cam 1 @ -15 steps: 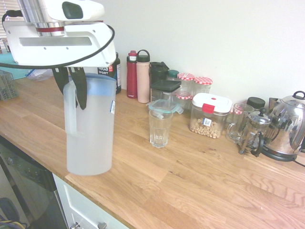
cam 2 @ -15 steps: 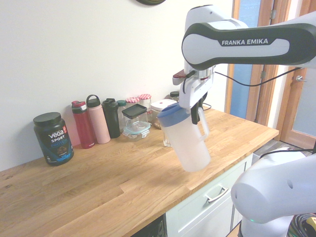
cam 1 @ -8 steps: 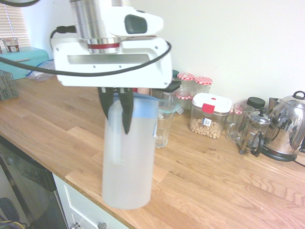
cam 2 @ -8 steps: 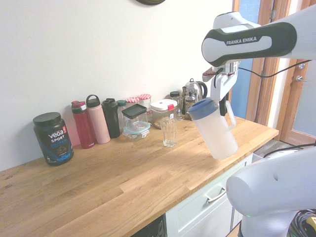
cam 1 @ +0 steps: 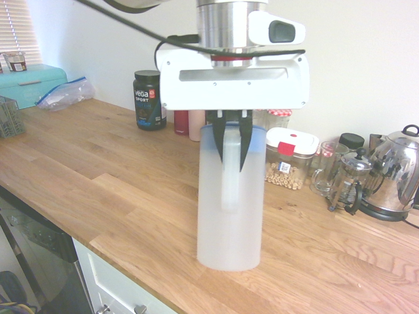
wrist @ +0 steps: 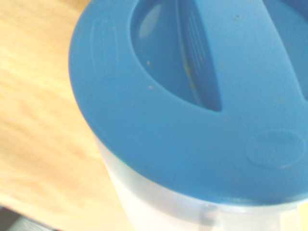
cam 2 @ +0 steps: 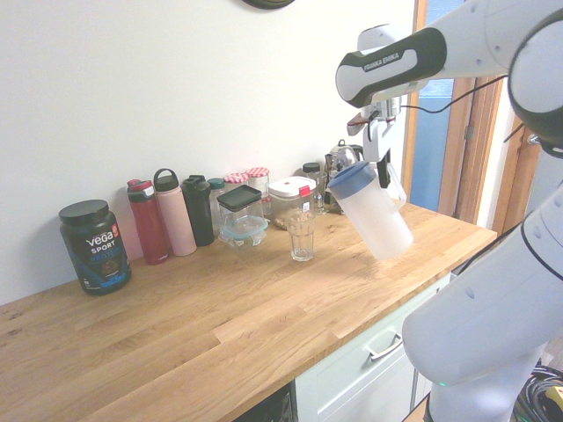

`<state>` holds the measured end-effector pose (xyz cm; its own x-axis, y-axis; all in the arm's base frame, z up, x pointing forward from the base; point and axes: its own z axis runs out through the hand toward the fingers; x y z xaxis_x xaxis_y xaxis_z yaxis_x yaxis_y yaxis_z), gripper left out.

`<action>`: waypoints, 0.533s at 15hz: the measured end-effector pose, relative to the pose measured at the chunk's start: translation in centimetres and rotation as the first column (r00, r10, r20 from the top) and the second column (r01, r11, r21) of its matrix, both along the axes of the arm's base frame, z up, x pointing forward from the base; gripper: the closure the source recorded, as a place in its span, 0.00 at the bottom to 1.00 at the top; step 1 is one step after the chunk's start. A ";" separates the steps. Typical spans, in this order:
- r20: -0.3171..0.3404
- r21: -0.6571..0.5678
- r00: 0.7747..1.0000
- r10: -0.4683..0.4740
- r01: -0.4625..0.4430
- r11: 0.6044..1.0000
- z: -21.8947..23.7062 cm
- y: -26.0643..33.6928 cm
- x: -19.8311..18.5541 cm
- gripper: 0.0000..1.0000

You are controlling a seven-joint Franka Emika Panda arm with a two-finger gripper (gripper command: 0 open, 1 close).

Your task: Pour me some water

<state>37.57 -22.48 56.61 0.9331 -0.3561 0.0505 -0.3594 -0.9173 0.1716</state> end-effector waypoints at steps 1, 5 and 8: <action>-0.016 -0.013 1.000 0.023 -0.023 1.000 -0.1 0.3 1.7 1.00; -0.088 -0.086 0.991 0.100 -0.107 0.990 -1.4 2.0 7.7 1.00; -0.147 -0.155 0.978 0.148 -0.171 0.973 -1.4 3.4 11.0 1.00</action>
<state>48.56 -19.03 55.22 0.9794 -0.1992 -0.0322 -0.1742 -0.9154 0.3628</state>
